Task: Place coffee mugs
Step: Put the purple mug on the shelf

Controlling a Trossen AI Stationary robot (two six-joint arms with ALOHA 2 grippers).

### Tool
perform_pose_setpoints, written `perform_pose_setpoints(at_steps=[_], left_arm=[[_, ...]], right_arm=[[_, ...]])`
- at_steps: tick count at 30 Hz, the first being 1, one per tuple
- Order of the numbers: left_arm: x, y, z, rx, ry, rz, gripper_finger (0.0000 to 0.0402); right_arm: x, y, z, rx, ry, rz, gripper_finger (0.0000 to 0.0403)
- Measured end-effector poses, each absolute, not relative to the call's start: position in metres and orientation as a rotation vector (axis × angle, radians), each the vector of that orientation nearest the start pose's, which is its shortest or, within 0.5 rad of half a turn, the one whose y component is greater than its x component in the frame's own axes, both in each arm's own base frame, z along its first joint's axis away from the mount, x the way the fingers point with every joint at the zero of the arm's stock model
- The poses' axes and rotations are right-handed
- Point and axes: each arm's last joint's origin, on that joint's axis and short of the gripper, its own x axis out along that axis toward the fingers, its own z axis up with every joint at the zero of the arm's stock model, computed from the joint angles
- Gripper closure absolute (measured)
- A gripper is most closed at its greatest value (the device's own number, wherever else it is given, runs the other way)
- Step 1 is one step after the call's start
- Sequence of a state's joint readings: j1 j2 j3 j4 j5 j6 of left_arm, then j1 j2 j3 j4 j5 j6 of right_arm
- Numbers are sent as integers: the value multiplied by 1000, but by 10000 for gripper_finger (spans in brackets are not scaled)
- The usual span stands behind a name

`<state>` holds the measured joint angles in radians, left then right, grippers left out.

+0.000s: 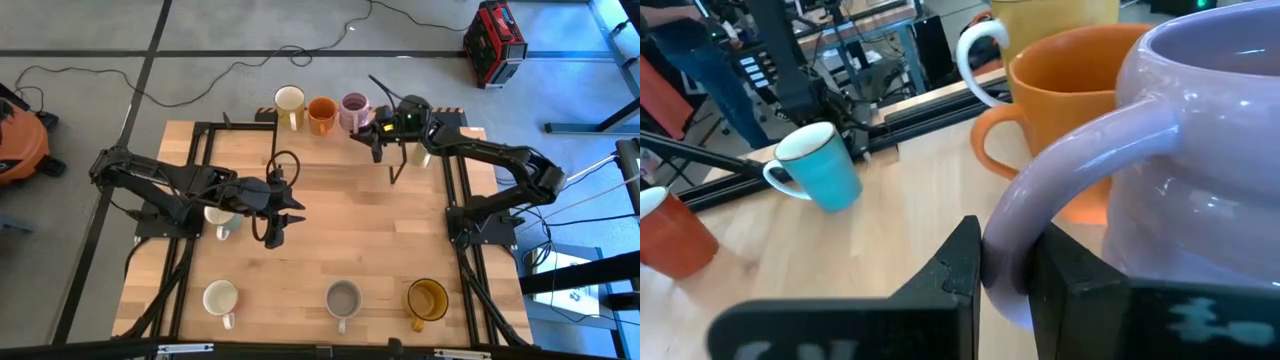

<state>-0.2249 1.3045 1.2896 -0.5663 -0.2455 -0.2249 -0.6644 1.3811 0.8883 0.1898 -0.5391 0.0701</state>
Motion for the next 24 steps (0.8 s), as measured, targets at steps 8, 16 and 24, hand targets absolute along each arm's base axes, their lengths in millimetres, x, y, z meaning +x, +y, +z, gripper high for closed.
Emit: perform_pose_setpoints(at_steps=[8, 16, 24], left_arm=[[272, -52, 362, -84, 556, 100, 281], [274, -46, 364, -99, 533, 111, 281], [276, -44, 366, -107, 507, 116, 281]], right_arm=[[242, -177, 261, 225, 194, -128, 371], [235, -179, 251, 247, 144, -153, 371], [241, -183, 239, 256, 169, -137, 371]])
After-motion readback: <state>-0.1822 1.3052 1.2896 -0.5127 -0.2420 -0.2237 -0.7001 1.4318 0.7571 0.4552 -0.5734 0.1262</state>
